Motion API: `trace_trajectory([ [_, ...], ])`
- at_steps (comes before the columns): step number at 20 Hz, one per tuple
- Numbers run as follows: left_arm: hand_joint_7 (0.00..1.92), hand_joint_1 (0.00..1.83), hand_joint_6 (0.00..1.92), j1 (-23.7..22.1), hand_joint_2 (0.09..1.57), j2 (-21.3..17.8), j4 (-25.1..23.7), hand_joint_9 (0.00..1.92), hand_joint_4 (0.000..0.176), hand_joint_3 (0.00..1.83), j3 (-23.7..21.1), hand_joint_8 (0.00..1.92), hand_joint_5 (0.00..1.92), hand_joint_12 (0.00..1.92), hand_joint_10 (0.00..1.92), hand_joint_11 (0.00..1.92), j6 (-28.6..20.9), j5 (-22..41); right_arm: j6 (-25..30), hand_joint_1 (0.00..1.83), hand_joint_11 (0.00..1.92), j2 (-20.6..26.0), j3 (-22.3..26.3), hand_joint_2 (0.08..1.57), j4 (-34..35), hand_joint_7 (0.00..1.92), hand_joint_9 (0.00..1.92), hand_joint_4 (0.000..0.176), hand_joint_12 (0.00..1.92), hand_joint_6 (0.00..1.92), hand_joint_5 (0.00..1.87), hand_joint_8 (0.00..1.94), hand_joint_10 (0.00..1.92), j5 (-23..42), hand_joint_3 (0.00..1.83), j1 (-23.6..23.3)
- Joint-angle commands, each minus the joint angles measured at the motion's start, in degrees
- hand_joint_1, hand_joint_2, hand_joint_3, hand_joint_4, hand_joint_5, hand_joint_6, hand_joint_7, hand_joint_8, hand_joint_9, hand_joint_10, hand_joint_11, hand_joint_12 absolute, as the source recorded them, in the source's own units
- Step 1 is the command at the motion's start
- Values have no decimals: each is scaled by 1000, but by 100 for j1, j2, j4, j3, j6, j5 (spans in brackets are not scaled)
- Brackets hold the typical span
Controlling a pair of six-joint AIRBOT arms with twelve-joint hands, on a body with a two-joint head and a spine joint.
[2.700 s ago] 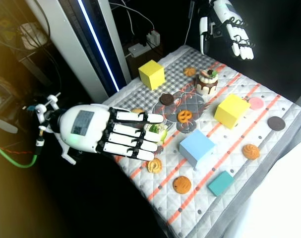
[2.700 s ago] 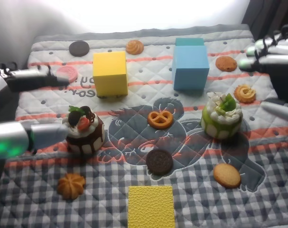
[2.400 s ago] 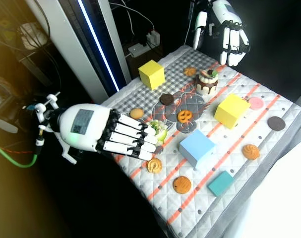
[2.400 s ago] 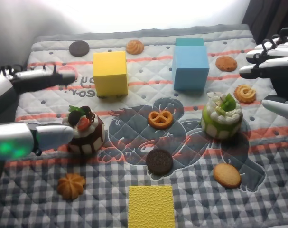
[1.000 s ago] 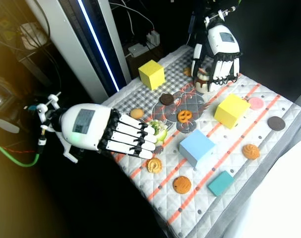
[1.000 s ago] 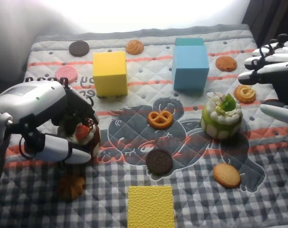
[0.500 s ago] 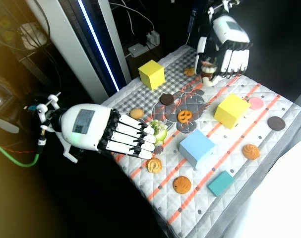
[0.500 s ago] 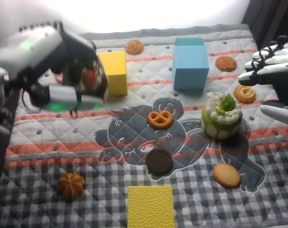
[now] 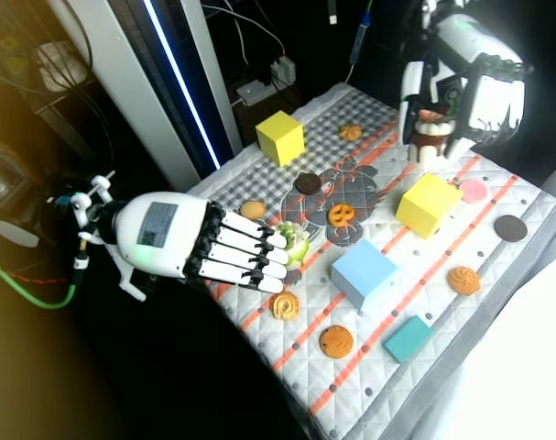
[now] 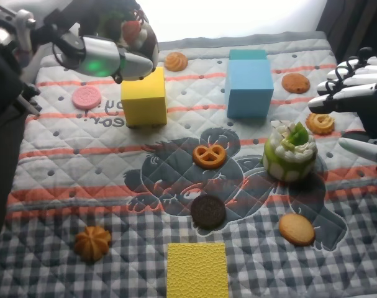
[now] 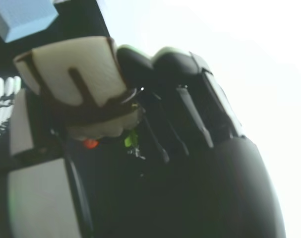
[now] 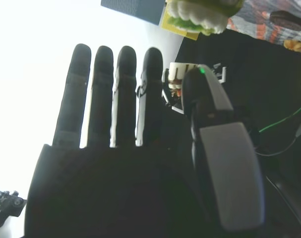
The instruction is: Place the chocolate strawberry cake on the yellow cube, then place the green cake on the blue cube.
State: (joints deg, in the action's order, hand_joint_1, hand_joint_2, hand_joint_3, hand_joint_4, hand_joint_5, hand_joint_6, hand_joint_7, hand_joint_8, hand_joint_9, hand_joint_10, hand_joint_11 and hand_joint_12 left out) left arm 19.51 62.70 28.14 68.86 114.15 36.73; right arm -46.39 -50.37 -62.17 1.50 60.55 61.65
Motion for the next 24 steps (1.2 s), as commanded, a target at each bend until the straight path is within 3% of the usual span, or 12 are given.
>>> trace_trajectory([
  [1, 1297, 1165, 638, -106, 1032, 13, -104, 1146, 0, 0, 64, 239, 1178, 1533, 1070, 1067, -36, 476, 21, 761, 313, -18, -23, 1333, 73, 568, 442, 0, 227, 2, 686, 0, 0, 710, 0, -99],
  [4, 1323, 1130, 618, -159, 1027, 159, 1, 1122, 0, 0, 260, 307, 1191, 1741, 1298, 1043, -39, 316, 21, 754, 312, -44, -43, 1330, 42, 570, 439, 0, 226, 6, 700, 6, 5, 709, 0, -121],
  [5, 1277, 1117, 637, -159, 1030, 228, 56, 1084, 29, 0, 338, 397, 1181, 1775, 1347, 997, -78, 306, 21, 753, 323, -47, -49, 1329, 35, 573, 447, 0, 231, 6, 700, 7, 8, 709, 0, -123],
  [6, 1245, 1127, 622, -158, 1027, 251, 75, 1080, 1, 0, 368, 494, 1189, 1783, 1354, 1004, -103, 294, 21, 749, 322, -49, -52, 1330, 34, 579, 451, 0, 230, 7, 705, 8, 9, 709, 0, -123],
  [9, 1293, 1112, 679, -137, 1039, 356, 188, 1080, 27, 0, 506, 260, 1157, 1600, 1072, 904, -134, 151, 21, 765, 330, -58, -60, 1330, 24, 583, 460, 0, 229, 2, 701, 4, 6, 710, 0, -140],
  [14, 1327, 1135, 504, -59, 1005, 452, 436, 1080, 12, 0, 706, 190, 1254, 1667, 1146, 933, -134, 4, 66, 738, 379, -69, -62, 1341, -9, 609, 499, 0, 264, 6, 707, 7, 9, 709, 1, -140],
  [15, 1330, 1122, 504, -46, 1004, 452, 443, 1069, 58, 0, 714, 167, 1254, 1627, 1116, 903, -135, -2, 80, 713, 377, -70, -68, 1347, -9, 609, 502, 0, 266, 4, 705, 4, 7, 709, 3, -140],
  [17, 1353, 1120, 516, -32, 1007, 458, 443, 1085, 58, 0, 734, 108, 1247, 1617, 1085, 892, -135, -34, 125, 689, 394, -82, -85, 1355, -23, 609, 515, 0, 276, 2, 708, 1, 6, 707, 4, -138],
  [18, 1367, 1136, 507, -20, 1006, 458, 443, 1072, 10, 0, 738, 101, 1252, 1632, 1108, 890, -135, -50, 128, 676, 383, -86, -90, 1359, -31, 602, 511, 0, 276, 0, 704, 0, 3, 705, 4, -135],
  [20, 1353, 1137, 516, 8, 1008, 458, 443, 1010, 7, 0, 746, 84, 1246, 1666, 1189, 859, -135, -77, 133, 699, 393, -97, -97, 1355, -37, 620, 531, 0, 296, 5, 724, 5, 7, 698, 0, -131],
  [23, 1360, 1090, 541, 53, 1005, 515, 411, 972, 164, 0, 792, 90, 1231, 1686, 1185, 823, -134, -236, 166, 643, 407, -136, -128, 1363, -53, 632, 546, 0, 329, 2, 726, 4, 6, 689, 2, -131],
  [24, 1372, 1086, 543, 76, 1005, 557, 411, 969, 174, 0, 828, 102, 1230, 1652, 1163, 805, -134, -262, 196, 659, 397, -152, -146, 1357, -64, 629, 540, 0, 330, 2, 727, 2, 3, 678, 0, -131],
])
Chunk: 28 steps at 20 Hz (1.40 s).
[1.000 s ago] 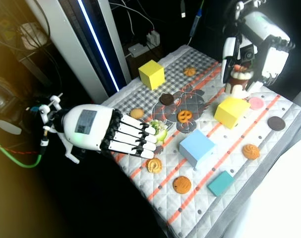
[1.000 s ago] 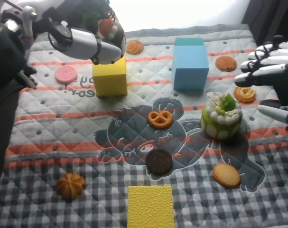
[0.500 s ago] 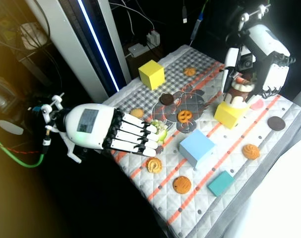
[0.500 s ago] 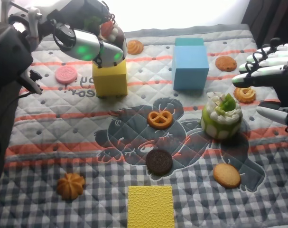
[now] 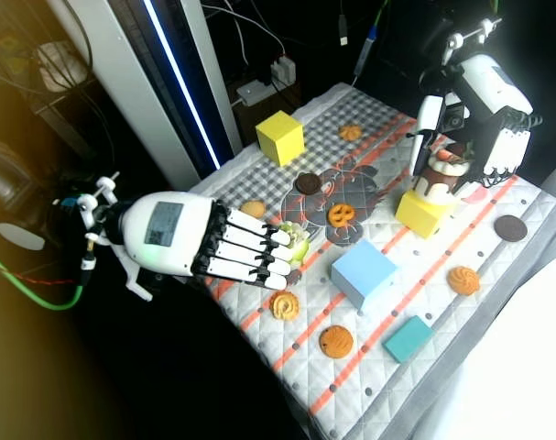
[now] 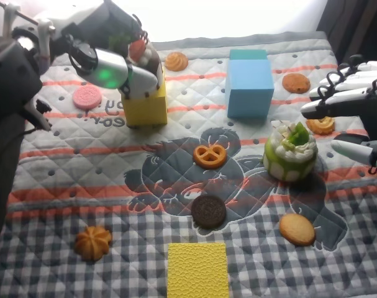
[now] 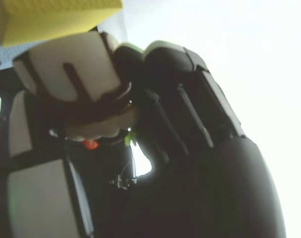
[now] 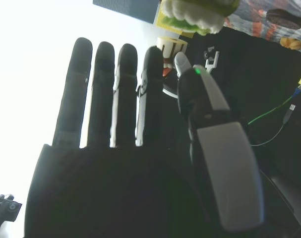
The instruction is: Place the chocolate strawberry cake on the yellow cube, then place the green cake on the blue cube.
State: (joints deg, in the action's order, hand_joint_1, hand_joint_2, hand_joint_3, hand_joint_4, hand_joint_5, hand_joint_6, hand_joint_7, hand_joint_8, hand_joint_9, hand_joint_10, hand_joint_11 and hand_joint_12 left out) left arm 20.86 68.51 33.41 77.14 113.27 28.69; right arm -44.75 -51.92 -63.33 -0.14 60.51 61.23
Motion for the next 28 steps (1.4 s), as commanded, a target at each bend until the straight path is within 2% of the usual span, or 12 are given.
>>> trace_trajectory([
  [1, 1352, 980, 211, -43, 942, 18, -114, 950, 0, 0, 38, 109, 1110, 1663, 1168, 784, -46, 518, 60, 664, 402, -13, -50, 1354, 90, 630, 545, 0, 334, 3, 730, 2, 5, 677, 0, -89],
  [3, 1155, 944, 14, -40, 926, 33, -113, 872, 0, 0, 55, 281, 1029, 1565, 1162, 734, -47, 481, 77, 667, 396, -18, -59, 1347, 78, 636, 552, 0, 333, 0, 721, 2, 4, 677, 0, -90],
  [5, 925, 891, 0, -35, 913, 32, -114, 764, 0, 0, 55, 147, 744, 1323, 745, 434, -47, 476, 89, 674, 391, -22, -65, 1343, 76, 637, 554, 0, 327, 3, 729, 1, 3, 676, 0, -90],
  [7, 683, 833, 0, -30, 892, 37, -114, 704, 59, 0, 55, 9, 477, 1171, 274, 186, -47, 481, 94, 663, 378, -34, -71, 1351, 76, 614, 536, 0, 325, 0, 709, 0, 0, 674, 1, -90],
  [9, 583, 828, 0, -21, 879, 41, -113, 708, 93, 1, 54, 0, 366, 1219, 97, 130, -47, 483, 96, 672, 367, -37, -76, 1347, 75, 612, 536, 6, 333, 0, 707, 0, 1, 673, 0, -89],
  [12, 496, 822, 0, -6, 874, 41, -112, 649, 122, 0, 41, 0, 280, 1247, 28, 69, -48, 497, 101, 679, 326, -38, -79, 1347, 75, 617, 541, 11, 453, 0, 704, 0, 0, 673, 0, -89],
  [19, 443, 767, 0, 108, 836, -149, -110, 580, 120, 0, -182, 1, 230, 1208, 0, 57, -48, 689, 159, 695, 322, -38, -75, 1340, 76, 636, 553, 0, 470, 15, 739, 10, 6, 674, 0, -85],
  [20, 405, 764, 0, 141, 836, -200, -105, 538, 131, 0, -245, 0, 200, 1188, 0, 19, -52, 755, 165, 685, 340, -38, -72, 1341, 77, 641, 555, 0, 440, 2, 738, 1, 1, 675, 0, -84],
  [21, 348, 742, 0, 177, 828, -248, -105, 474, 167, 0, -303, 0, 128, 1140, 0, 3, -74, 816, 168, 683, 341, -38, -69, 1340, 78, 644, 555, 0, 431, 2, 742, 1, 0, 675, 0, -84],
  [25, 145, 731, 0, 367, 840, -466, -390, 217, 176, 2, -430, 0, 0, 691, 0, 0, -1010, 1165, 173, 702, 367, -36, -57, 1344, 92, 624, 544, 0, 375, 0, 721, 0, 1, 676, 0, -84],
  [27, 88, 736, 0, 443, 833, -620, -438, 166, 176, 0, -602, 0, 0, 571, 0, 0, -1087, 1390, 174, 641, 353, -34, -54, 1340, 120, 589, 519, 0, 367, 0, 694, 0, 0, 680, 0, -84],
  [28, 4, 719, 0, 561, 826, -758, -483, 53, 176, 0, -810, 0, 0, 281, 8, 0, -1087, 1622, 174, 629, 348, -33, -54, 1309, 127, 518, 485, 39, 371, 0, 621, 0, 0, 691, 0, -85],
])
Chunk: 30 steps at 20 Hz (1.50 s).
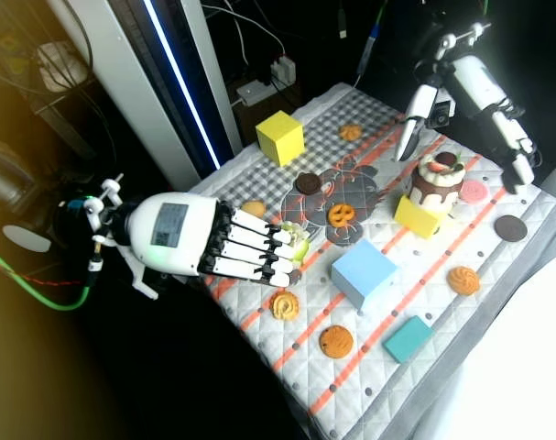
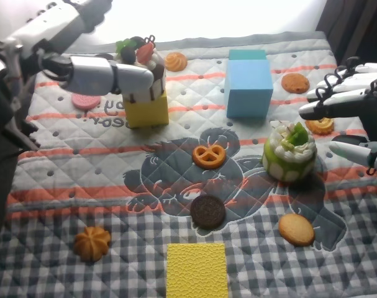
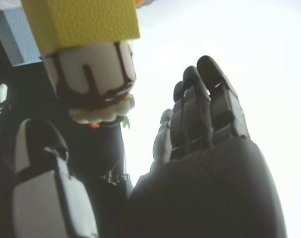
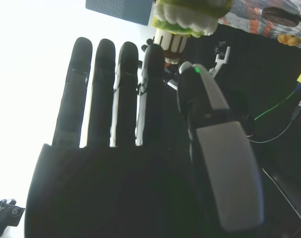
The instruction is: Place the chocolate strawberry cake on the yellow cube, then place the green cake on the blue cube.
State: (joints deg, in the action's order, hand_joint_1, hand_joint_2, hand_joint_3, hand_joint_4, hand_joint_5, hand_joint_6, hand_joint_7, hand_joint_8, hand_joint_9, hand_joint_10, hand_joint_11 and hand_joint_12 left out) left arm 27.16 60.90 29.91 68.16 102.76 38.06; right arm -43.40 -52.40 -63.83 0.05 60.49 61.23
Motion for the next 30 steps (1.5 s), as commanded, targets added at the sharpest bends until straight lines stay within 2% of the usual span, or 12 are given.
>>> trace_trajectory([
  [1, 0, 693, 0, 91, 812, -157, -181, 32, 176, 0, -149, 0, 0, 227, 2, 0, -44, 988, 39, 577, 315, 17, -5, 1275, 107, 465, 441, 73, 364, 0, 571, 0, 0, 711, 0, -88],
  [4, 0, 750, 0, 670, 801, -468, -508, 0, 176, 0, -582, 0, 0, 2, 0, 0, -1109, 1926, 38, 638, 122, 7, -4, 1117, 128, 419, 358, 69, 692, 8, 449, 6, 11, 719, 10, -99],
  [6, 0, 622, 0, 1062, 772, -667, -778, 0, 176, 0, -777, 0, 0, 0, 0, 0, -1952, 2443, 38, 564, 4, -36, -17, 1105, 137, 264, 245, 134, 794, 0, 313, 1, 1, 704, 1, -118],
  [18, 0, 904, 0, 2840, 838, -1646, -1002, 0, 160, 10, -2207, 0, 0, 0, 0, 0, -2036, 4210, 39, 816, 0, -637, -480, 1044, -106, 291, 286, 176, 958, 1, 267, 3, 4, -645, 0, -633],
  [20, 0, 895, 0, 2864, 846, -1640, -969, 0, 148, 12, -2207, 0, 0, 0, 0, 0, -2054, 4182, 39, 858, 85, -703, -523, 1059, -106, 419, 455, 147, 1055, 3, 321, 9, 23, -700, 1, -634],
  [21, 0, 898, 0, 2867, 849, -1634, -950, 0, 158, 13, -2205, 0, 0, 0, 0, 0, -2054, 4169, 39, 989, 367, -738, -543, 1034, -107, 644, 738, 64, 1044, 8, 419, 30, 83, -728, 0, -642],
  [22, 0, 911, 0, 2867, 840, -1628, -942, 0, 161, 8, -2200, 0, 0, 0, 0, 0, -2054, 4170, 39, 1049, 544, -760, -551, 1033, -111, 828, 926, 49, 1048, 7, 538, 46, 126, -758, 0, -657],
  [23, 0, 926, 0, 2867, 839, -1627, -940, 0, 151, 7, -2200, 0, 0, 0, 0, 0, -2054, 4177, 39, 1284, 659, -768, -553, 1078, -117, 957, 1072, 0, 1347, 14, 677, 797, 342, -763, 18, -657],
  [25, 0, 917, 0, 2870, 849, -1614, -919, 0, 149, 11, -2200, 0, 0, 0, 0, 0, -2054, 4176, 54, 1334, 750, -771, -552, 1122, -144, 944, 995, 0, 1541, 8, 837, 1067, 910, -761, 3, -665],
  [26, 0, 930, 0, 2879, 849, -1602, -894, 0, 149, 11, -2200, 0, 0, 0, 0, 0, -2054, 4170, 90, 1259, 792, -771, -553, 1146, -168, 926, 1014, 0, 1537, 862, 877, 1103, 968, -757, 2, -684],
  [27, 0, 922, 0, 2896, 841, -1596, -869, 0, 144, 6, -2200, 0, 0, 0, 0, 0, -2055, 4166, 122, 1239, 807, -769, -556, 1163, -170, 902, 1005, 0, 1578, 1085, 856, 1148, 1067, -746, 0, -706],
  [30, 0, 981, 0, 2988, 853, -1596, -804, 0, 164, 10, -2200, 0, 0, 0, 0, 0, -2100, 4175, 330, 1227, 728, -703, -589, 1184, -251, 866, 934, 0, 1553, 1189, 819, 1205, 1110, -414, 0, -858],
])
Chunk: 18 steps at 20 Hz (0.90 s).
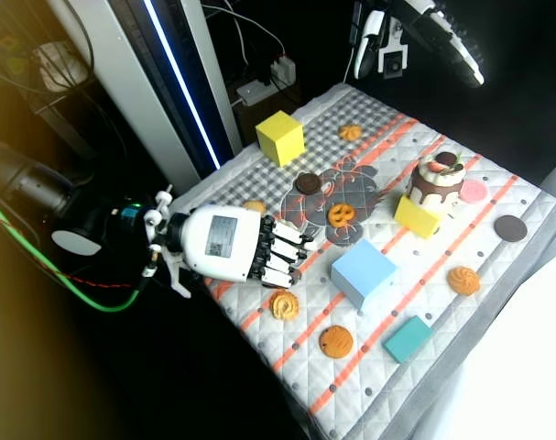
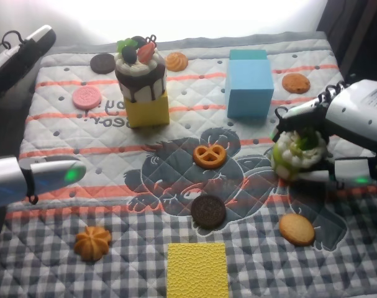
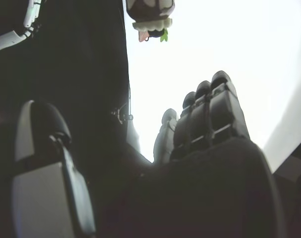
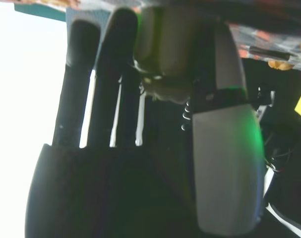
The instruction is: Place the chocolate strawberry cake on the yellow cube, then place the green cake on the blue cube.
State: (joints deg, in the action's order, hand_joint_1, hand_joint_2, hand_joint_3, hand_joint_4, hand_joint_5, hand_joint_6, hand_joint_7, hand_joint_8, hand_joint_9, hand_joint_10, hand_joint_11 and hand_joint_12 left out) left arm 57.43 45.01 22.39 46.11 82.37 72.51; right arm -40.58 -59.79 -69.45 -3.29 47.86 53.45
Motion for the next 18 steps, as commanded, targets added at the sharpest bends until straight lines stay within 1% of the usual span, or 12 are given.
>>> trace_trajectory([
  [1, 0, 982, 0, -30, 861, -7, -44, 0, 169, 13, 6, 0, 0, 0, 0, 0, -66, 730, 49, 1234, 719, 63, -28, 1171, 83, 892, 954, 0, 1545, 1151, 844, 1168, 1085, 942, 0, -158],
  [3, 0, 843, 0, -10, 854, 1, -22, 0, 174, 9, 6, 0, 0, 0, 0, 0, -72, 730, 49, 1226, 456, 79, -91, 1180, 88, 973, 881, 0, 1520, 1160, 743, 1179, 872, 1131, 0, -410],
  [5, 0, 831, 0, 19, 849, 27, 15, 0, 175, 5, 18, 0, 0, 0, 0, 0, -78, 715, 48, 1239, 575, -37, -308, 1172, 125, 978, 963, 0, 1406, 1053, 782, 1201, 722, 1169, 0, -790],
  [7, 0, 854, 0, 19, 843, 54, 24, 0, 176, 2, 45, 0, 0, 0, 0, 0, -105, 675, 48, 1253, 745, -228, -535, 1148, 264, 998, 1022, 0, 1421, 973, 846, 1148, 765, 1116, 0, -1027],
  [8, 0, 850, 0, 19, 846, 65, 25, 0, 176, 3, 61, 0, 0, 0, 0, 0, -128, 659, 47, 1257, 630, -331, -655, 1137, 322, 1032, 991, 0, 1453, 946, 858, 1110, 731, 1029, 0, -1155],
  [9, 0, 854, 0, 19, 851, 72, 25, 0, 176, 5, 76, 0, 0, 0, 0, 0, -149, 648, 37, 1357, 710, -446, -785, 1114, 391, 1040, 983, 0, 1443, 823, 879, 955, 1163, 907, 0, -1282],
  [12, 0, 863, 0, 20, 836, 95, 19, 0, 176, 0, 91, 0, 0, 0, 0, 0, -162, 612, -62, 1244, 658, -766, -1118, 1147, 689, 1014, 963, 0, 1424, 1032, 823, 1117, 758, 562, 1, -1544],
  [13, 0, 861, 0, 21, 844, 104, 10, 0, 176, 2, 93, 0, 0, 0, 0, 0, -162, 600, -62, 1344, 583, -847, -1200, 1134, 743, 979, 973, 0, 1270, 1078, 785, 1025, 1113, 474, 4, -1599],
  [14, 0, 849, 0, 21, 844, 113, -1, 0, 176, 2, 98, 0, 0, 0, 0, 0, -162, 592, -62, 1243, 116, -915, -1267, 1155, 763, 1005, 831, 0, 923, 1181, 770, 1030, 589, 396, 2, -1651],
  [15, 0, 833, 0, 20, 845, 119, -5, 0, 176, 2, 102, 0, 0, 0, 0, 0, -162, 588, -62, 1208, 49, -970, -1320, 1169, 768, 966, 884, 0, 1249, 1215, 772, 1088, 343, 322, 2, -1698],
  [16, 0, 832, 0, 20, 845, 121, -5, 0, 176, 2, 105, 0, 0, 0, 0, 0, -167, 588, -69, 1340, 58, -1011, -1361, 1137, 767, 1005, 960, 0, 1178, 1155, 767, 958, 996, 247, 0, -1735],
  [18, 0, 822, 0, 20, 849, 126, -15, 0, 176, 3, 114, 0, 0, 0, 0, 0, -200, 589, -124, 1372, 447, -1044, -1390, 1133, 765, 1023, 932, 0, 1283, 1103, 756, 969, 1206, 128, 0, -1769],
])
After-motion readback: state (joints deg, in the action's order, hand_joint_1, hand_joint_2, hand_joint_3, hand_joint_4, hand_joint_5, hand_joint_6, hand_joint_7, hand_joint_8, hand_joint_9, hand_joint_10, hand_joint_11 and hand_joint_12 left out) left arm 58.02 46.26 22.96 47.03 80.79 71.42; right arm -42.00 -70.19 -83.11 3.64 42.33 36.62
